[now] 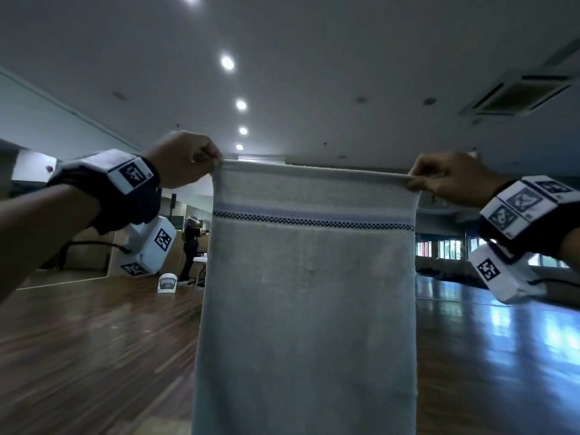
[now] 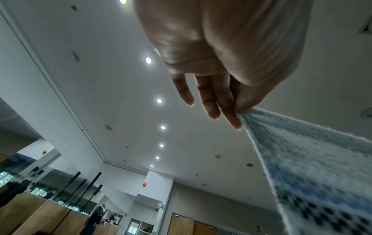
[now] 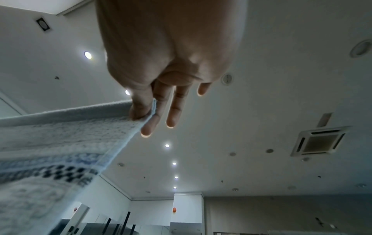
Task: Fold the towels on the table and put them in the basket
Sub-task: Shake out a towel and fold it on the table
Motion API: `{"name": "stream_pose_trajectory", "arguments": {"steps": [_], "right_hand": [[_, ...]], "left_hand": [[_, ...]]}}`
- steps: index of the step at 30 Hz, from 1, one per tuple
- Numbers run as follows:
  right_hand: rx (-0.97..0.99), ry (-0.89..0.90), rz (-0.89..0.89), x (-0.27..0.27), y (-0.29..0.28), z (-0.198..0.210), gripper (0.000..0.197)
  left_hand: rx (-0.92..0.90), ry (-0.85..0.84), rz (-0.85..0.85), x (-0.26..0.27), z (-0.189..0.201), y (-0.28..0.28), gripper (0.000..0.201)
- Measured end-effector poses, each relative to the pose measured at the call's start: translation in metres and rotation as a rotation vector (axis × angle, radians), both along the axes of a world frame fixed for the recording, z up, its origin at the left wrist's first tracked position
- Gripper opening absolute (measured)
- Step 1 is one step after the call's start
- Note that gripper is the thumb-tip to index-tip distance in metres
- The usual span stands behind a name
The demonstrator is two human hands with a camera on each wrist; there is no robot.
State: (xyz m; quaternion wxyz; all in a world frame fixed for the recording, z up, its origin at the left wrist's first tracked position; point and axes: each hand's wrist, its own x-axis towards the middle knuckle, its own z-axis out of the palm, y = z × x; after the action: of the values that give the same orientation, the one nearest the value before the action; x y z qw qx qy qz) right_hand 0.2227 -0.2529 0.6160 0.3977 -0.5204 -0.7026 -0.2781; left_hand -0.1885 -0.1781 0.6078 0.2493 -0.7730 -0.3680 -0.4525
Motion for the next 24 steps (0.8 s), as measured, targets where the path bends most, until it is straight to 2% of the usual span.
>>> {"name": "stream_pose_trajectory", "arguments": {"steps": [3, 5, 8, 11, 14, 16, 20, 24], "right_hand": [[-0.019, 0.021, -0.028, -0.001, 0.015, -0.011, 0.017], [-0.082, 0.021, 0.008, 0.003, 0.038, -0.029, 0.012], [-0.209, -0.017, 0.023, 0.010, 0.082, -0.074, 0.016], [-0.355, -0.098, -0.073, 0.008, 0.123, -0.133, 0.023], [-0.382, -0.117, -0.114, 0.006, 0.154, -0.166, 0.030], [-0.288, -0.070, -0.133, 0.002, 0.163, -0.163, 0.023], [-0.033, 0.103, -0.133, -0.008, 0.166, -0.128, 0.010], [-0.029, 0.147, -0.098, -0.002, 0.167, -0.108, 0.010]], "left_hand": [[-0.032, -0.011, 0.022, 0.002, -0.006, 0.011, 0.017], [-0.096, 0.002, 0.033, 0.005, -0.023, 0.031, 0.017], [-0.241, 0.034, 0.029, 0.007, -0.071, 0.078, 0.012], [-0.372, 0.099, 0.053, 0.008, -0.130, 0.126, 0.009], [-0.434, 0.065, 0.082, 0.012, -0.168, 0.154, 0.014], [-0.371, -0.014, 0.065, 0.017, -0.167, 0.162, 0.010], [-0.195, -0.184, -0.023, 0.028, -0.127, 0.161, 0.012], [-0.214, -0.262, -0.038, 0.031, -0.101, 0.151, 0.016]]}}
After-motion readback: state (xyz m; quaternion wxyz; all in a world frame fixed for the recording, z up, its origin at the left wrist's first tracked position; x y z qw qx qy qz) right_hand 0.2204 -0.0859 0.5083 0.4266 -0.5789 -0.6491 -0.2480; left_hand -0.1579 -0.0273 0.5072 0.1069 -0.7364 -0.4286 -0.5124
